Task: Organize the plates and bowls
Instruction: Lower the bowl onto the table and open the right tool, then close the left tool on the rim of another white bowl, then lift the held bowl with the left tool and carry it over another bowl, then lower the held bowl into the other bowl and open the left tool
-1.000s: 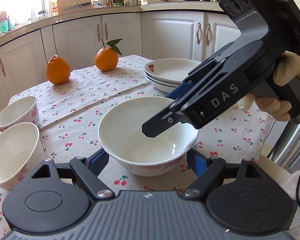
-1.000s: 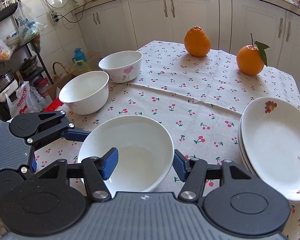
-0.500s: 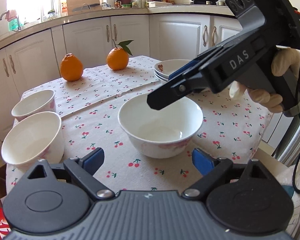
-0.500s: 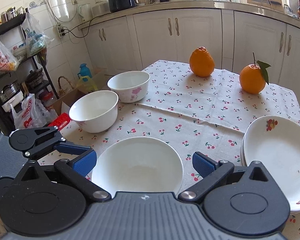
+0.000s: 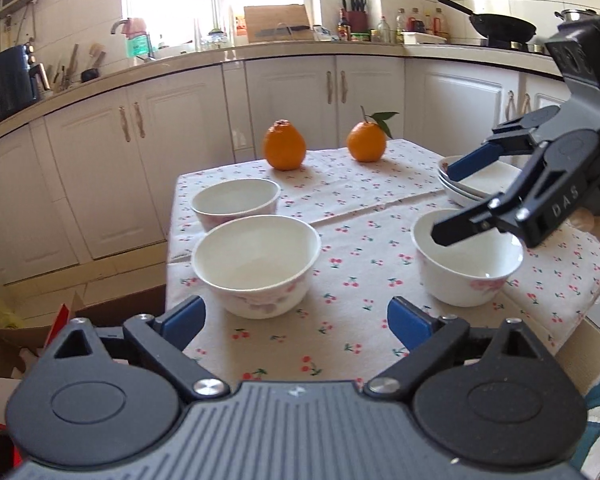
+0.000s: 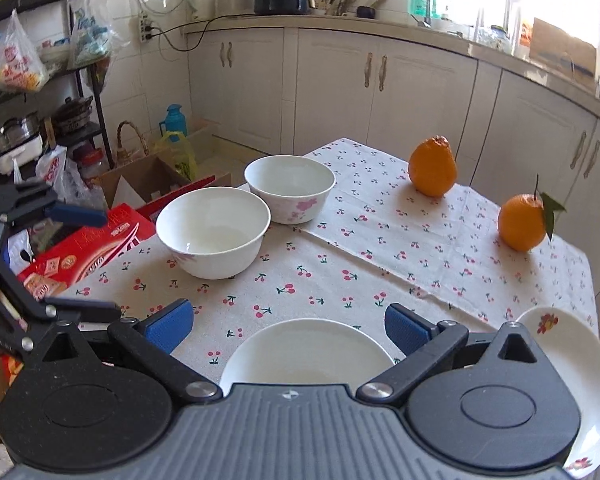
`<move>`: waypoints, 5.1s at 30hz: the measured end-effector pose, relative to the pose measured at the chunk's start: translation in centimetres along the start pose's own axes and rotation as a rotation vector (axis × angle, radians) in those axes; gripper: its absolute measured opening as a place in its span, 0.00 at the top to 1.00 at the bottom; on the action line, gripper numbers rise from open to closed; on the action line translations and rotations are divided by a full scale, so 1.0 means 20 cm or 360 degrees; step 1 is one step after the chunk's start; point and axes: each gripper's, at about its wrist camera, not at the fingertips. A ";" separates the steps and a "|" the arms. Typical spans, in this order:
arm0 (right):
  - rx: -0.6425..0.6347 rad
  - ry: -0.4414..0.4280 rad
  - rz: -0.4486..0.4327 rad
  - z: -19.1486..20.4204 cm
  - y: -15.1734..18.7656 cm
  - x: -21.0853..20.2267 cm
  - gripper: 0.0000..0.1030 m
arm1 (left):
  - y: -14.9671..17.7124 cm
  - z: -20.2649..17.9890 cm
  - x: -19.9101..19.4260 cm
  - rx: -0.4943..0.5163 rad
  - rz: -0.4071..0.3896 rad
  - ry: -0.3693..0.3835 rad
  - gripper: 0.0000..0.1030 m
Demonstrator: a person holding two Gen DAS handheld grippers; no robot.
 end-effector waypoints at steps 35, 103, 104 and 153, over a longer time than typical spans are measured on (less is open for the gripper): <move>-0.0221 -0.0232 0.0130 0.25 -0.21 0.49 0.03 | -0.23 0.41 0.56 -0.0007 0.0281 0.0236 0.28; -0.0151 -0.0204 0.0057 0.10 -0.11 0.14 0.23 | -0.47 0.09 0.44 0.0149 0.0304 0.0408 0.60; -0.0148 -0.0195 0.0050 0.09 -0.11 0.12 0.23 | -0.48 0.06 0.43 0.0159 0.0299 0.0412 0.60; 0.0011 -0.0039 0.0143 -0.15 0.22 -0.18 0.23 | -0.41 -0.42 0.56 0.0255 0.0319 0.0624 0.60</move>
Point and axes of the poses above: each gripper's, at about its wrist camera, not at the fingertips, and x roughly the way its jaws point, z to its left, y to its underside, and after that the axes turned 2 degrees about y, right-handed
